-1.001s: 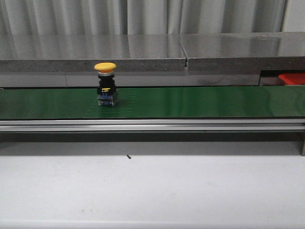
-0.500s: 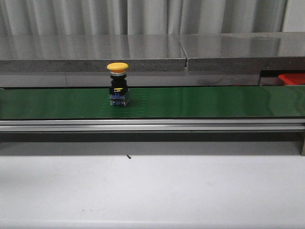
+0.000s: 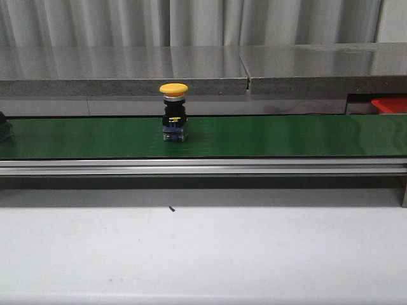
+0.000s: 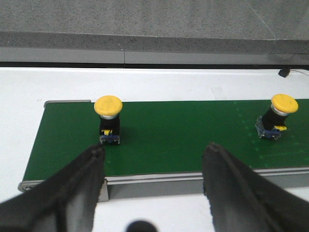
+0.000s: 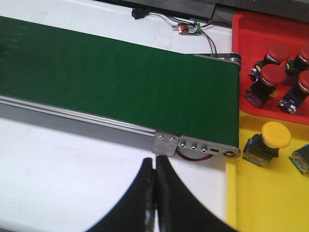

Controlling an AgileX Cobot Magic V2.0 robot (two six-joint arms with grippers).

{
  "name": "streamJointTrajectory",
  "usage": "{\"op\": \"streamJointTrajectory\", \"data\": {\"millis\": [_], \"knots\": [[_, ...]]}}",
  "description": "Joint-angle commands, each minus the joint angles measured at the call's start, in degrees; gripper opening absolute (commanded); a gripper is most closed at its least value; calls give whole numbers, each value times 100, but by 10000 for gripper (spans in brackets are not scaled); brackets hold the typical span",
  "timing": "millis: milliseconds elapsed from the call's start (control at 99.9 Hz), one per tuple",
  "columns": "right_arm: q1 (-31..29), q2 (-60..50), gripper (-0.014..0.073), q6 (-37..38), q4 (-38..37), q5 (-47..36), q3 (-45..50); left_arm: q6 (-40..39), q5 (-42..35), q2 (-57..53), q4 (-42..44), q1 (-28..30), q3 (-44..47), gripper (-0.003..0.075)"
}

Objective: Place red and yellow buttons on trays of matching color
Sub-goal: 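Place the second yellow button on the belt with the left gripper, then grasp the first yellow button off the belt with the right gripper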

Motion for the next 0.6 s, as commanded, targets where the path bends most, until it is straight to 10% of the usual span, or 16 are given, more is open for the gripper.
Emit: {"op": "streamJointTrajectory", "data": {"millis": [0, 240, 590], "knots": [[-1, -13, -67, 10, -7, -426, -156, -3, -366, -570, -125, -48, 283, 306], [-1, -13, -67, 10, -7, -508, -156, -3, -362, -1602, -289, -48, 907, -19], [-1, -13, 0, 10, 81, -329, -156, -3, -374, -1726, -289, -48, 974, -19]]}}
